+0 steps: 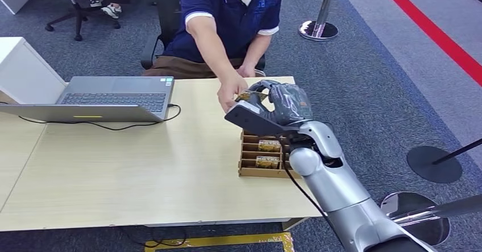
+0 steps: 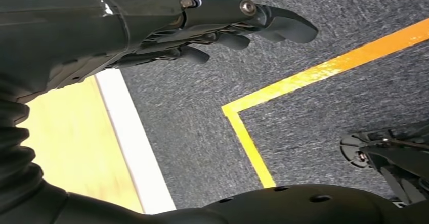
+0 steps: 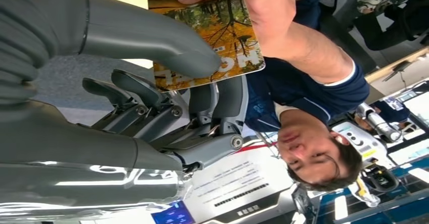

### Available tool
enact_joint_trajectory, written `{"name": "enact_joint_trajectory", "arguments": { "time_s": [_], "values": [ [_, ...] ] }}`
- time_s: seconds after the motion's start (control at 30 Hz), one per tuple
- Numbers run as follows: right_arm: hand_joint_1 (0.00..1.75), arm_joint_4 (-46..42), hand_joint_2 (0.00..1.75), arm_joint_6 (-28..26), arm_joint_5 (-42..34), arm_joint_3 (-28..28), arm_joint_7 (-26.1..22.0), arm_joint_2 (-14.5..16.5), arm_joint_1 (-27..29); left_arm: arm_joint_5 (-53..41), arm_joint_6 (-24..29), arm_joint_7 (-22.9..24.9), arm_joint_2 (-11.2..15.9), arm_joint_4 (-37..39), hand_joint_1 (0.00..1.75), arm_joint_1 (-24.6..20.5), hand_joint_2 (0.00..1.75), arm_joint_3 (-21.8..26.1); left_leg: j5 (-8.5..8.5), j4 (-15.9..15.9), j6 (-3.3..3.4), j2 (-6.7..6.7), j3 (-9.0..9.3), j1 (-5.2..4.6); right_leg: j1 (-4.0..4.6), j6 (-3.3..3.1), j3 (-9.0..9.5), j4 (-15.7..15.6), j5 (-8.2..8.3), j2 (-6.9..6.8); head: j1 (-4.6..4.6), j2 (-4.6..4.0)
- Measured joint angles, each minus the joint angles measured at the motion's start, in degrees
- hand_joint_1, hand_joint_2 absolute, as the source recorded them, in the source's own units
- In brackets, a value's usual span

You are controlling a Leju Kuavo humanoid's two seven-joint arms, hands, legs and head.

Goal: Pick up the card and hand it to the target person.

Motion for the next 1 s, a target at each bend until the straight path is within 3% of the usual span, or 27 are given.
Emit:
{"name": "enact_joint_trajectory", "arguments": {
  "time_s": [0.2, 0.27, 0.33, 0.4, 0.47, 1.0],
  "values": [
    [1.68, 1.20, 1.75, -0.05, -0.48, 0.12, -0.55, 0.33, -0.27, -0.01, -0.09, -0.34, 0.00, 0.00, 0.00, 0.02, 1.75, -0.01, 0.00, 0.00, 0.00, 0.00, 0.00, 0.01, 0.01, 0.00, 0.00, 0.01, 0.00, 0.00, -0.01, -0.01],
    [1.54, 1.53, 1.75, -0.09, -0.50, 0.12, -0.64, 0.33, -0.37, 0.01, -0.22, -0.68, 0.00, 0.00, 0.00, 0.02, 1.75, -0.01, 0.00, 0.00, 0.00, -0.01, 0.00, 0.01, 0.01, 0.00, 0.00, 0.01, 0.00, 0.00, 0.01, -0.01],
    [0.75, 1.84, 1.75, -0.11, -0.51, 0.12, -0.69, 0.33, -0.41, -0.03, -0.33, -0.84, 0.01, 0.00, 0.00, 0.02, 1.75, -0.01, 0.00, 0.00, 0.00, -0.01, 0.00, 0.01, 0.00, 0.00, 0.00, 0.01, 0.00, 0.00, 0.01, -0.01],
    [0.05, 2.14, 1.75, -0.13, -0.58, 0.12, -0.72, 0.33, -0.42, -0.26, -0.39, -0.96, 0.04, 0.00, 0.00, 0.03, 0.87, -0.02, 0.00, 0.00, 0.00, -0.01, -0.01, 0.00, 0.00, 0.00, 0.00, 0.00, 0.00, 0.00, 0.01, -0.01],
    [0.00, 2.44, 1.75, -0.15, -0.74, 0.12, -0.76, 0.33, -0.42, -0.50, -0.43, -1.09, 0.10, 0.00, 0.00, 0.03, 0.00, -0.03, 0.00, 0.00, 0.00, -0.01, 0.00, 0.00, 0.00, 0.00, 0.00, 0.00, 0.00, 0.00, 0.01, -0.02],
    [0.06, 2.94, 1.75, -1.43, -1.51, 0.12, -0.86, 0.11, -0.39, -0.19, 0.02, -0.58, 0.17, 0.00, 0.00, 0.03, 0.00, -0.04, 0.00, 0.00, 0.00, 0.00, 0.02, 0.00, 0.00, 0.00, -0.01, 0.00, 0.00, 0.00, 0.01, 0.00]
  ]
}}
